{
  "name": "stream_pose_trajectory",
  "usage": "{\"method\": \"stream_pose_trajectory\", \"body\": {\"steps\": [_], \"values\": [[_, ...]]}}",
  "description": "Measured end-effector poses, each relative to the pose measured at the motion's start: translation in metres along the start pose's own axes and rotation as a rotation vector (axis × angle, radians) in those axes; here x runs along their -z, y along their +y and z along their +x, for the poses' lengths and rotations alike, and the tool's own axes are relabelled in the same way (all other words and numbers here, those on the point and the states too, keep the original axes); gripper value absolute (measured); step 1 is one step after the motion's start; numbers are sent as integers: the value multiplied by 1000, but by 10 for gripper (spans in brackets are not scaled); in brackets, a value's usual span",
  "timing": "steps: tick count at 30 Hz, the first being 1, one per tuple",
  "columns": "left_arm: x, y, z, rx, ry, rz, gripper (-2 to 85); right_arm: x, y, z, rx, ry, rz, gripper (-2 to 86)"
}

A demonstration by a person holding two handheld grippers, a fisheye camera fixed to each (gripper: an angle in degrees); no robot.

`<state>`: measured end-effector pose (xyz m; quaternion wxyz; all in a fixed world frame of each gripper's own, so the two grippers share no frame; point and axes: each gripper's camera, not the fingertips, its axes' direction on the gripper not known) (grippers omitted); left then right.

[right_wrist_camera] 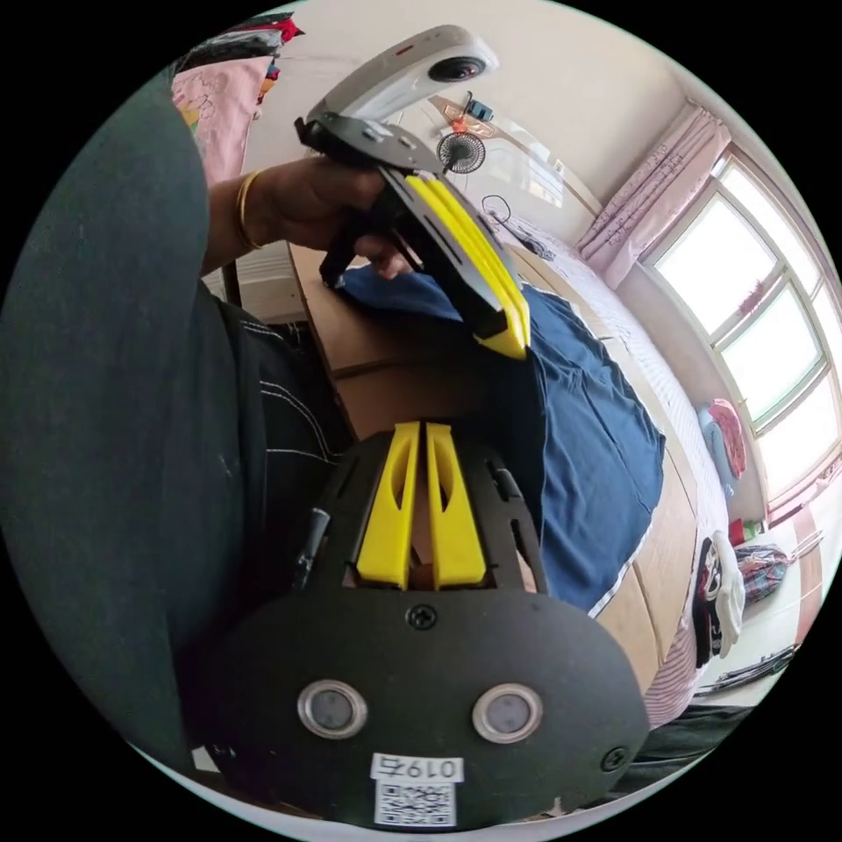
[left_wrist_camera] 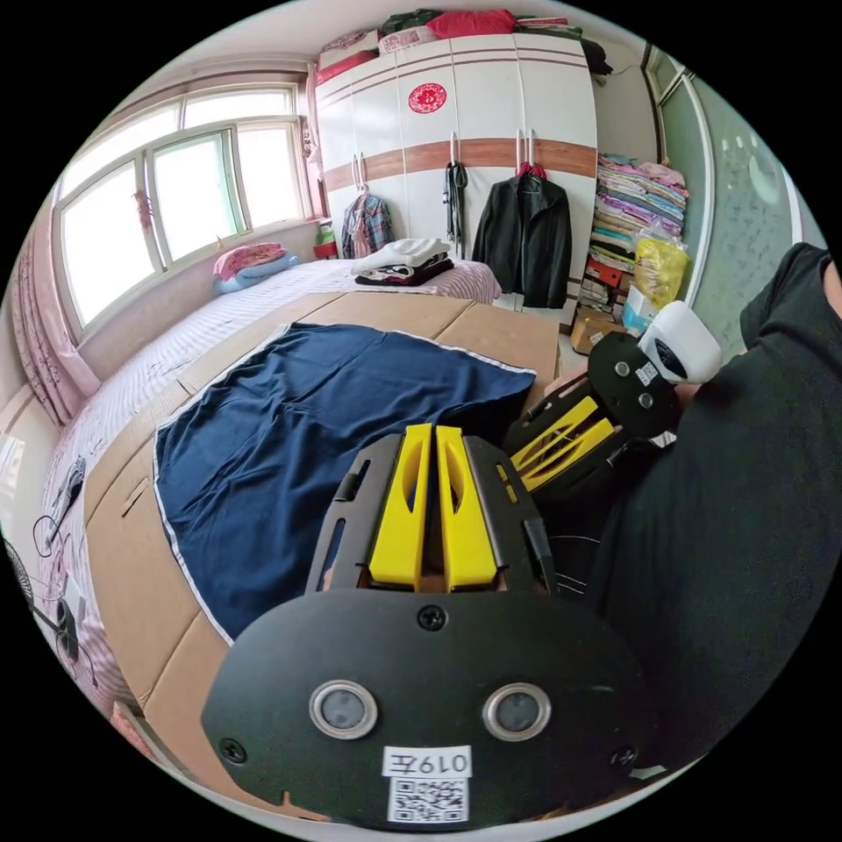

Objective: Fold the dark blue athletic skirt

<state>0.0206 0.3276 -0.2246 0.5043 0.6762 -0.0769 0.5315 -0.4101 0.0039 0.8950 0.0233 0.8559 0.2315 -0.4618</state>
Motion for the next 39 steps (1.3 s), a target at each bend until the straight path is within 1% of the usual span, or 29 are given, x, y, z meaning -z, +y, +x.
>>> {"method": "stream_pose_trajectory", "body": {"steps": [3, 5, 7, 11, 16, 17, 20, 23, 25, 26, 27, 29, 30, 34, 35, 39], "values": [[3, -3, 4, -35, 51, -7, 6, 3, 5, 15, -27, -35, -1, -7], [0, -4, 6, -57, 89, -23, 6, 4, 10, 18, 0, -66, 18, -8], [-7, -3, 9, -90, 125, -68, 7, 11, 14, 17, 40, -141, 62, -9], [-10, 0, 14, -134, 117, -114, 8, 22, 23, 29, 30, -148, 97, -9], [-17, 11, 27, -193, 119, -269, 9, 43, 54, 53, -13, -160, 85, -9], [-18, 13, 28, -191, 114, -278, 9, 46, 58, 55, -16, -153, 82, -9], [-15, 21, 26, -152, 123, -267, 11, 58, 76, 67, -41, -86, 78, -7], [-3, 21, 12, -42, 186, -196, 11, 67, 89, 81, -62, -66, 64, 1], [10, 21, 1, 35, 251, -117, 11, 69, 97, 90, -84, -40, 59, 40], [14, 22, 0, 41, 268, -103, 11, 70, 98, 93, -94, -41, 59, 55], [19, 22, -1, 42, 294, -94, 11, 72, 101, 96, -103, -53, 72, 85], [24, 23, 2, 22, 321, -122, 12, 72, 105, 99, -107, -27, 74, 108], [30, 26, 6, 6, 290, -134, 13, 70, 108, 100, -112, 9, 52, 125], [66, 50, 16, 37, 17, -140, 21, 62, 120, 102, -91, 96, -35, 154], [71, 55, 17, 50, -8, -148, 24, 62, 122, 103, -95, 90, -29, 154], [85, 81, 20, 106, -142, -293, 27, 63, 128, 109, -121, 55, 33, 156]]}}
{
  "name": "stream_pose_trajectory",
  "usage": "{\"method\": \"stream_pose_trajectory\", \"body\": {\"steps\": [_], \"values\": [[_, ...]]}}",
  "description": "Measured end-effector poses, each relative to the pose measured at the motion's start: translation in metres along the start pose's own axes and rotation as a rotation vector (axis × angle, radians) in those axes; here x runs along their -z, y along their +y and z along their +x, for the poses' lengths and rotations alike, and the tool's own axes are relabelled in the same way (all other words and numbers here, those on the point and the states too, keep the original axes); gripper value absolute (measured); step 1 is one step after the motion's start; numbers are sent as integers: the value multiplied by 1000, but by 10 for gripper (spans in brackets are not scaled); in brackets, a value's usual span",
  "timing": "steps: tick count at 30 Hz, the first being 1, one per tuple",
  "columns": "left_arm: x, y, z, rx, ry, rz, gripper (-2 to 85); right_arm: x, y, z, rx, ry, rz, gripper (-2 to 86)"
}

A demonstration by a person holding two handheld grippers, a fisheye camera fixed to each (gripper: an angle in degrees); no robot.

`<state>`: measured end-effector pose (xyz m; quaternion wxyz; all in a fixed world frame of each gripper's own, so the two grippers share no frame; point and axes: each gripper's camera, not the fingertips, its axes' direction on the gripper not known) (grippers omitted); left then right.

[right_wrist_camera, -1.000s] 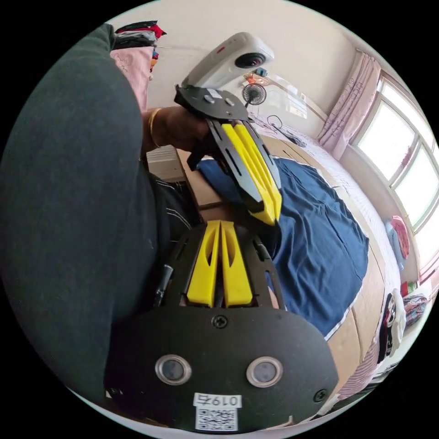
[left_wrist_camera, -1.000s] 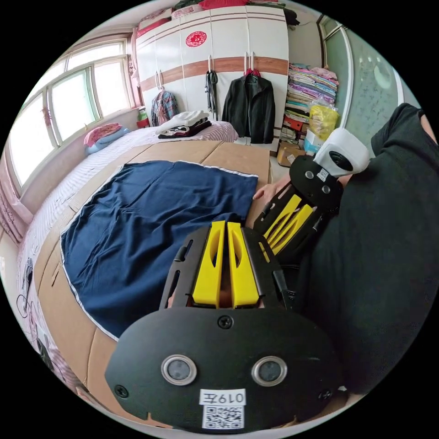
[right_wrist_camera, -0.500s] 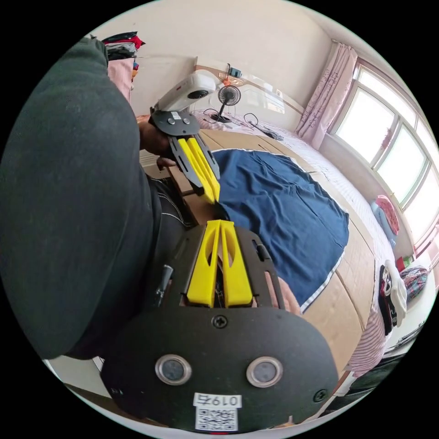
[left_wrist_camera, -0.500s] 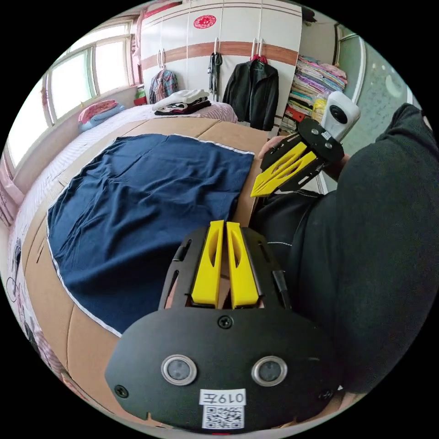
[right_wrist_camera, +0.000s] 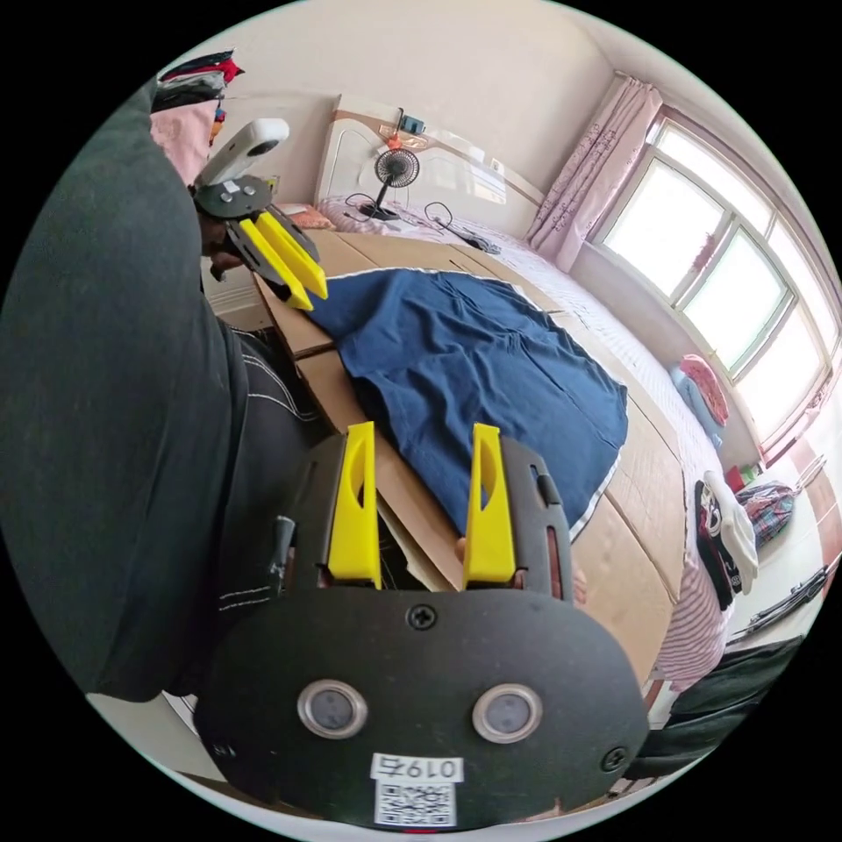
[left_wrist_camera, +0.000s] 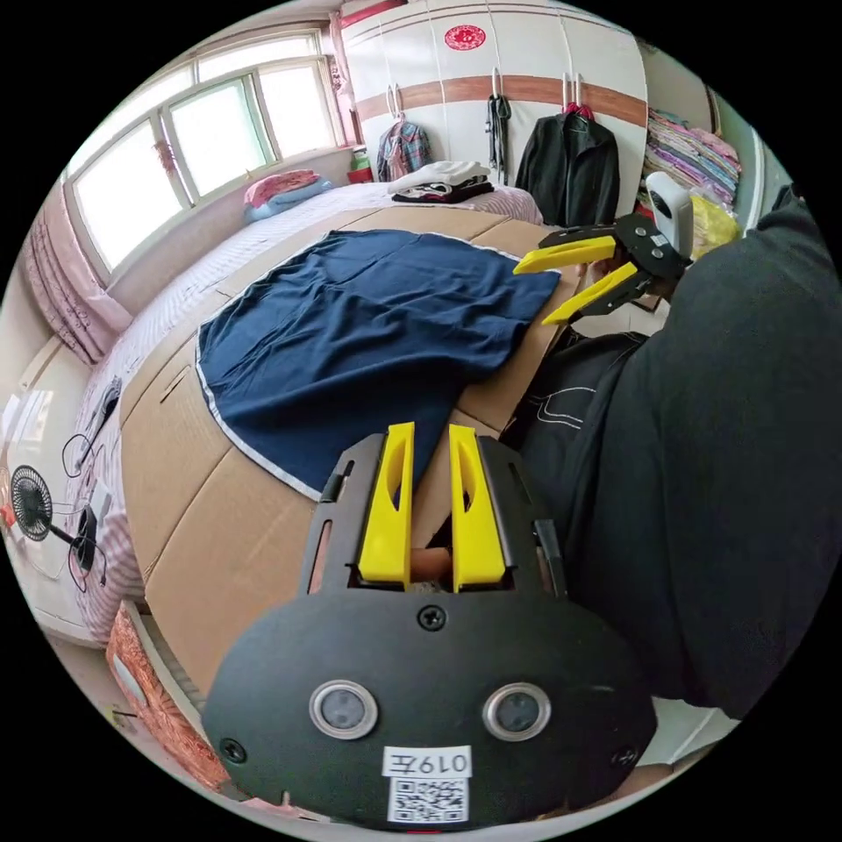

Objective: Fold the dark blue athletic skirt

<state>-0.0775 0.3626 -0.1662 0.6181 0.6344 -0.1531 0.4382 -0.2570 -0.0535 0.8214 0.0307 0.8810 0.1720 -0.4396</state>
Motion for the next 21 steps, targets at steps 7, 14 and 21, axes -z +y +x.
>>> {"method": "stream_pose_trajectory", "body": {"steps": [7, 14, 21], "values": [[1, 13, 11, -4, -103, -149, 14, -7, 7, 2, 7, 14, 40, 153], [0, 12, 25, -94, -152, -235, 14, -22, 20, -2, -15, 5, -1, 148], [-12, 19, 23, -136, -152, -277, 10, -36, 23, -6, -27, -16, -25, 142]]}}
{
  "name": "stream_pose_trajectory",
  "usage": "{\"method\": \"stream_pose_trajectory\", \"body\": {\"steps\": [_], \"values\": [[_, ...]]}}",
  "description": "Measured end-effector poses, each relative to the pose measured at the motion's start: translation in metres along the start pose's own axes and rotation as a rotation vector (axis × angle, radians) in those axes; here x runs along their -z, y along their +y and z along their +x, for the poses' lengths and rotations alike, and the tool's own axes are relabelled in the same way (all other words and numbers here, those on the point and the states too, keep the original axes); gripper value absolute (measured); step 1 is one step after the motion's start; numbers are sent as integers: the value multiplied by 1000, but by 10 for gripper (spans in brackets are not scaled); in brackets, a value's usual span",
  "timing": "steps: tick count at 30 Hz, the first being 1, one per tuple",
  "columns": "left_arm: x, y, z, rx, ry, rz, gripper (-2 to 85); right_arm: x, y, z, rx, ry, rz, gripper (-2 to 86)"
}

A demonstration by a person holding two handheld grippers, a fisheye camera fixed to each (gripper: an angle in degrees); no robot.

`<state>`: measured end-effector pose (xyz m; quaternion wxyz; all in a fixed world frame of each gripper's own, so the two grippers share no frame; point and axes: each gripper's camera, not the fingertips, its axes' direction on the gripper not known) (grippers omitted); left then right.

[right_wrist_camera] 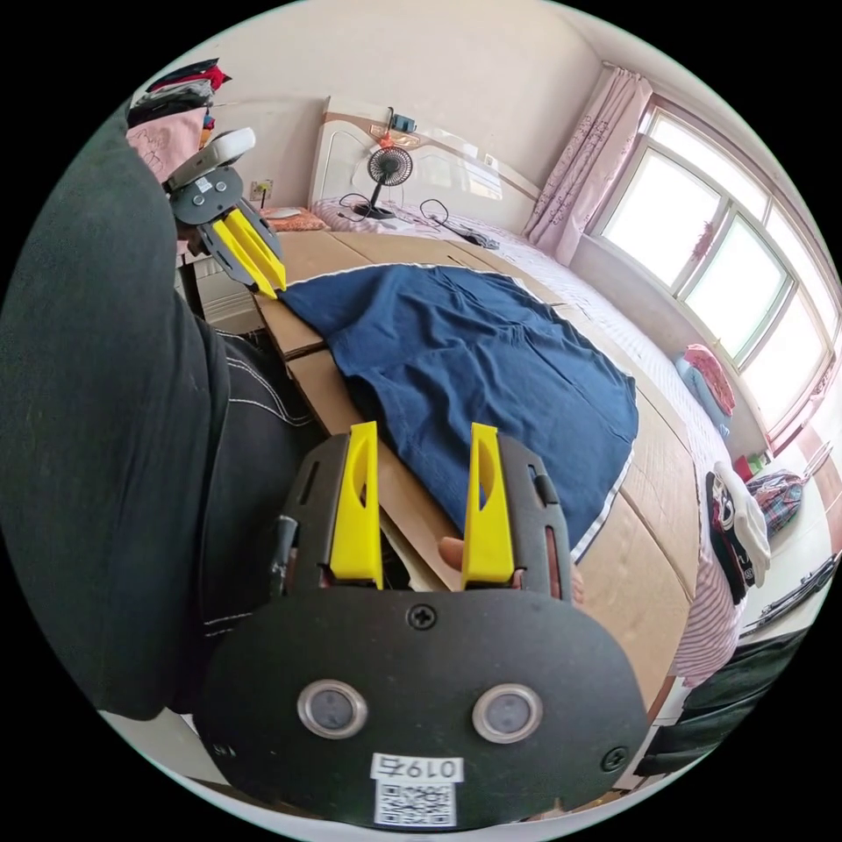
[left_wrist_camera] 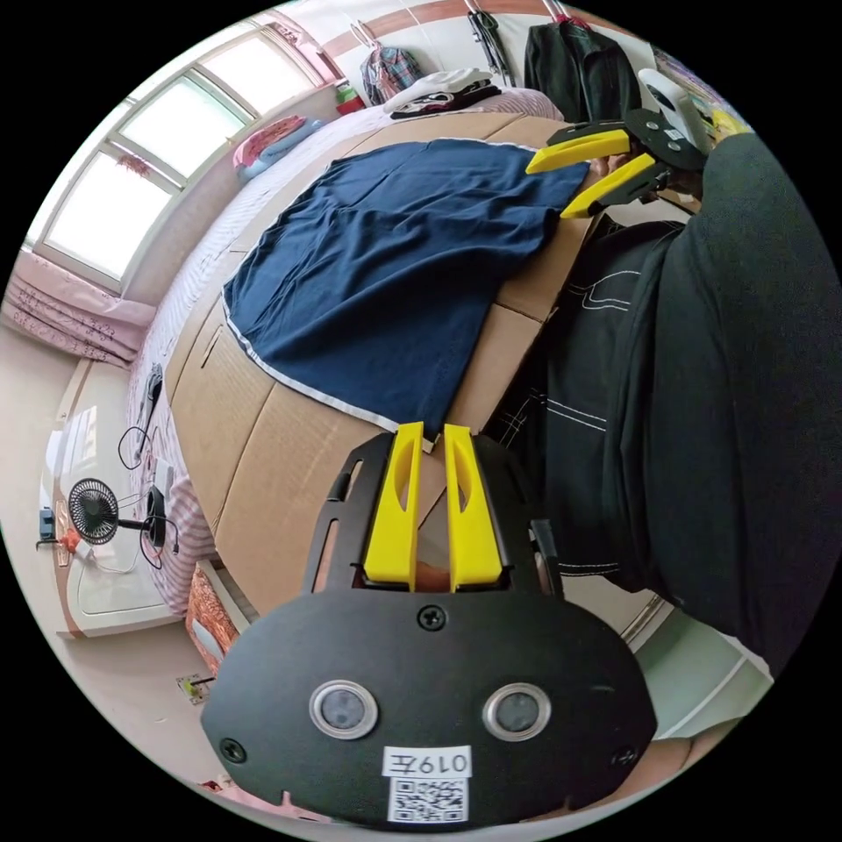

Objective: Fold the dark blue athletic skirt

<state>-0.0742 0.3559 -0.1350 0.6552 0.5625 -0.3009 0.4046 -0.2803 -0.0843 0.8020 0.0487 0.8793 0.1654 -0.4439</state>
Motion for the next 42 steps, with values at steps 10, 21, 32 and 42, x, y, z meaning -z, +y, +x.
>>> {"method": "stream_pose_trajectory", "body": {"steps": [10, 21, 32, 42], "values": [[-22, 23, -31, -28, 73, -121, 6, -23, -3, -16, 18, -65, -22, 105], [-49, 68, -55, 19, 136, -14, 7, -30, -14, -36, 56, -110, -15, 65], [-72, 128, -109, 143, 322, 216, 9, -32, 7, -41, 96, 116, -267, 92], [-113, 190, -134, 223, 409, 332, 8, -69, -3, -74, 242, 190, -421, -5]]}}
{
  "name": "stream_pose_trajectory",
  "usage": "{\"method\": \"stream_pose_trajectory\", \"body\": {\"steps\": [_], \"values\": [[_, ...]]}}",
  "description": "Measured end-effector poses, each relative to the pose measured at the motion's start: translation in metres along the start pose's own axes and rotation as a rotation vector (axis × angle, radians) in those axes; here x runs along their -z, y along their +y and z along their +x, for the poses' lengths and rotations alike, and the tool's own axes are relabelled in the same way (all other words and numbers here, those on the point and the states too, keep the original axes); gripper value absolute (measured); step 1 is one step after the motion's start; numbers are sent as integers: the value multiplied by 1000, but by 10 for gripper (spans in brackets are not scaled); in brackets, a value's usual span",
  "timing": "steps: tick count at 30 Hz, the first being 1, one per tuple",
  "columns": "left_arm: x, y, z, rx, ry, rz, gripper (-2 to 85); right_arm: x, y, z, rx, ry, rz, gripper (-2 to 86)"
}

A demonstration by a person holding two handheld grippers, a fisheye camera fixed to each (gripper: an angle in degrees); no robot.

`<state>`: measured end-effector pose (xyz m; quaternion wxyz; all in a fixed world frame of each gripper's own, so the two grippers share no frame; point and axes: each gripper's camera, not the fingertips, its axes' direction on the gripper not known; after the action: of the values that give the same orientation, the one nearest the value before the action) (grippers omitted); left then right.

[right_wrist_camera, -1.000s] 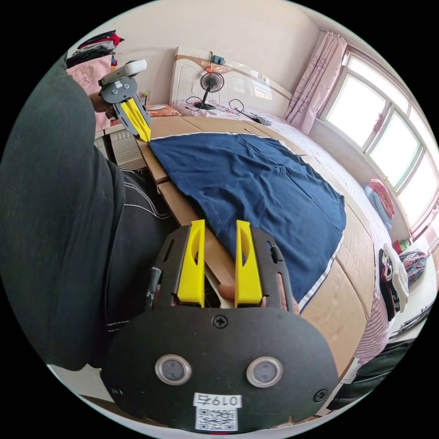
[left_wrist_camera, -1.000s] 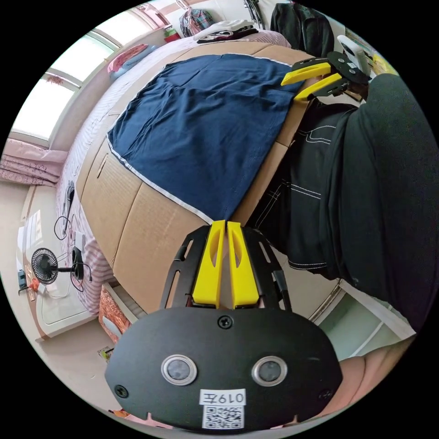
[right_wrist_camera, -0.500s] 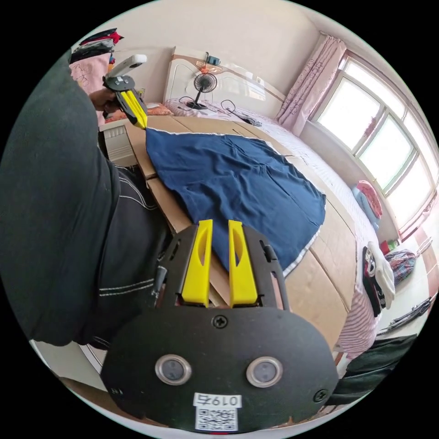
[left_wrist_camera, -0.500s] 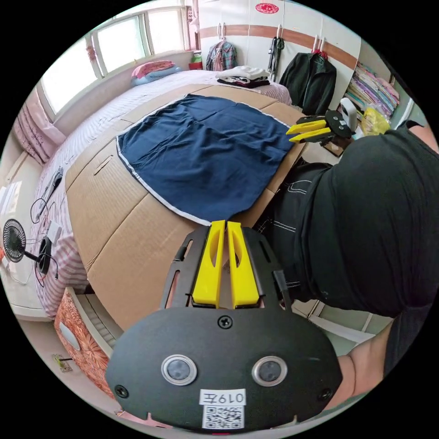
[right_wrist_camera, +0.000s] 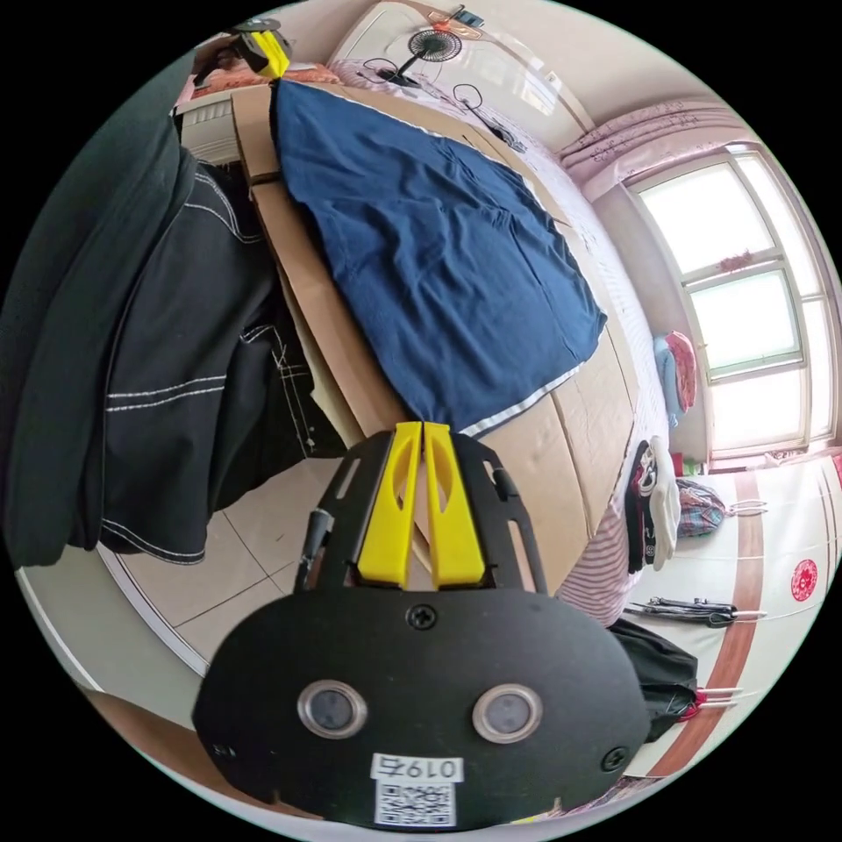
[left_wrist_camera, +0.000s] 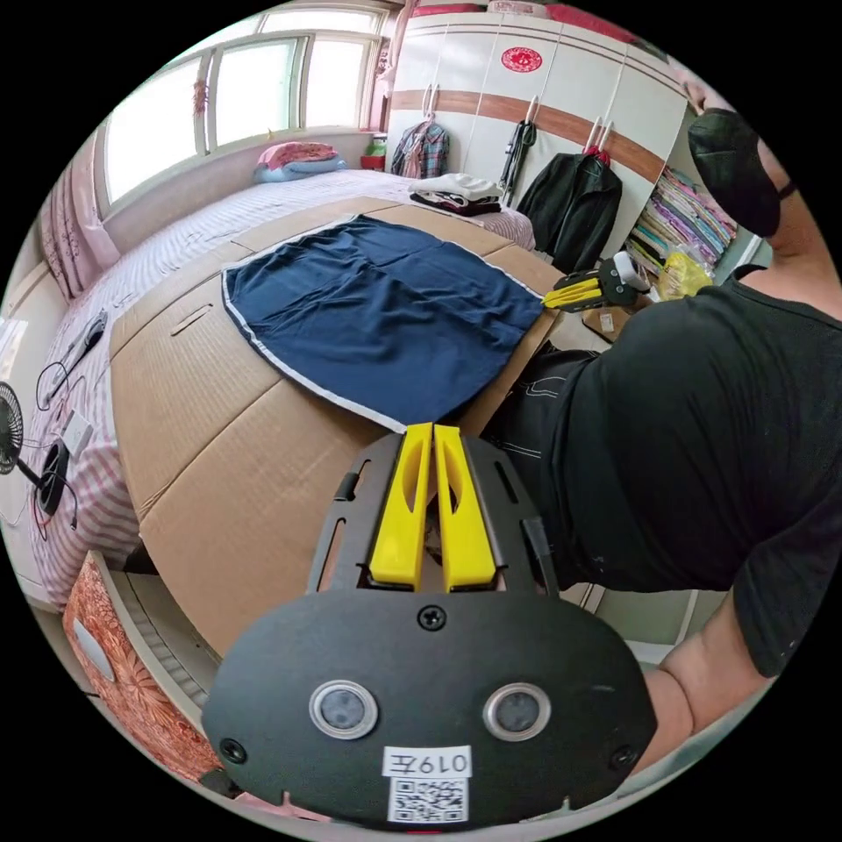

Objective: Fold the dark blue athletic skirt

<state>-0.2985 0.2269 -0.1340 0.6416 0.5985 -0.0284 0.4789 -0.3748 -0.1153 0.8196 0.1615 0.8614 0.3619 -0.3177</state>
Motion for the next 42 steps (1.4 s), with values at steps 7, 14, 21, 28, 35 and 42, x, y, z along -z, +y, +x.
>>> {"method": "stream_pose_trajectory", "body": {"steps": [7, 14, 21, 28, 35, 42], "values": [[-33, 22, 1, -25, -31, -35, 7, -5, -3, -13, 44, -15, -44, -9], [-73, 36, -4, -77, -18, -180, 6, -23, 2, -25, 33, -27, -30, -5], [-53, 67, -26, -48, -55, 21, 7, -34, 23, -14, -76, -211, 26, 54], [-102, 72, -20, -71, 47, -61, 7, -61, 50, -29, -65, -219, 7, -3], [-136, 77, -6, -112, 127, -214, 7, -58, 90, -22, -152, -198, 185, -9], [-92, 90, -38, 146, -156, 267, 25, -79, 163, 14, -700, -123, 447, -1]]}}
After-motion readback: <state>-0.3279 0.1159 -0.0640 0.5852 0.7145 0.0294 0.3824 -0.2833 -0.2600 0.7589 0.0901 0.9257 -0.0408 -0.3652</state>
